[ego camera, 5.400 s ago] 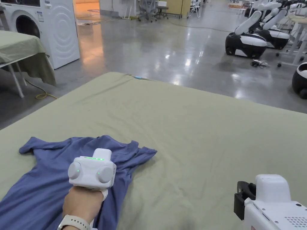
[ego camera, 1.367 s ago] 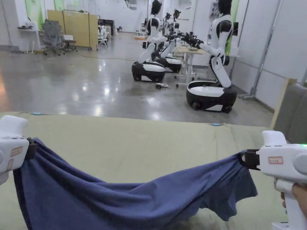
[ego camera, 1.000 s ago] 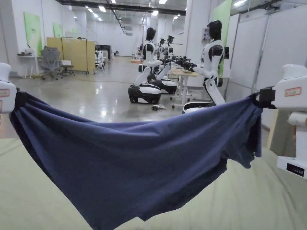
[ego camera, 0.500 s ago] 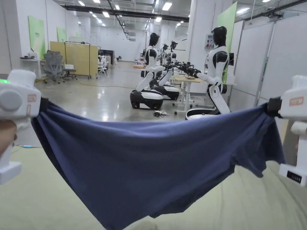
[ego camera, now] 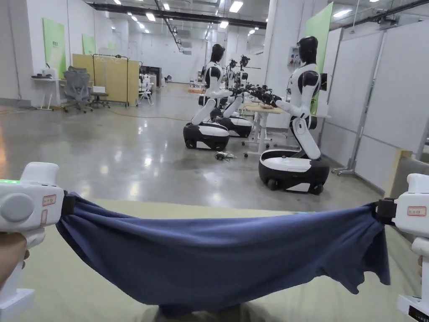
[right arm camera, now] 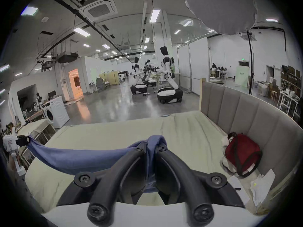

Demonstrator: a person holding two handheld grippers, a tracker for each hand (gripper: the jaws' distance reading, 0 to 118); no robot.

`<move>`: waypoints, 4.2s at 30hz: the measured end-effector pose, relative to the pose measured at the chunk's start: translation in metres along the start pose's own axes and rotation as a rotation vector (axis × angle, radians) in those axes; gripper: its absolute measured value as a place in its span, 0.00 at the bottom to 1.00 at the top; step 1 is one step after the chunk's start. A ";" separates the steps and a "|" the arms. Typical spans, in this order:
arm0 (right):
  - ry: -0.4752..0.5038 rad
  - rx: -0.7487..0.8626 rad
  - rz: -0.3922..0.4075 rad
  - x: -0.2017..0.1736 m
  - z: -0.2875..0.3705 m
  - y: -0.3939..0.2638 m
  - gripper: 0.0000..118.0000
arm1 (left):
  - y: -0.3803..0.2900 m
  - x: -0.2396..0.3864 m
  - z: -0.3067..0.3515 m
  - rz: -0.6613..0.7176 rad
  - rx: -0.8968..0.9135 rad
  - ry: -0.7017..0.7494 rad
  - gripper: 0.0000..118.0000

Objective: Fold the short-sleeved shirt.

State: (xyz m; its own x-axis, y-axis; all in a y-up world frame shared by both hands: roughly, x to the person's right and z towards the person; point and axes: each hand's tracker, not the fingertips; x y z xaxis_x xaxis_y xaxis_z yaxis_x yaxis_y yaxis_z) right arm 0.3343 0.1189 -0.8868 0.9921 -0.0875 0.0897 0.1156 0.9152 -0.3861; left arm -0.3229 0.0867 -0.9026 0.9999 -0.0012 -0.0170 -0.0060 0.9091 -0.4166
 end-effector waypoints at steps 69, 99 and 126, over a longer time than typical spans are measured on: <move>0.244 -0.074 0.213 -0.178 0.084 -0.262 0.04 | -0.332 -0.029 0.085 0.102 -0.434 0.005 0.00; 0.320 -0.487 0.425 -0.187 -0.174 -0.256 0.08 | -0.279 0.005 0.133 0.039 -0.307 -0.019 0.00; 0.186 0.379 0.163 -0.084 0.074 0.138 0.08 | 0.116 0.024 0.086 -0.080 0.364 0.070 0.00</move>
State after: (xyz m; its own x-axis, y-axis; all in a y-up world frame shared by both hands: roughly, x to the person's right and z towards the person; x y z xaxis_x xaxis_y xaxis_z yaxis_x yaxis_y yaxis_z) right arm 0.2628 0.2819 -0.8794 0.9917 0.0326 -0.1240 -0.0347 0.9993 -0.0147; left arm -0.2977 0.2276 -0.8727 0.9934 -0.0946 -0.0646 0.0902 0.9935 -0.0688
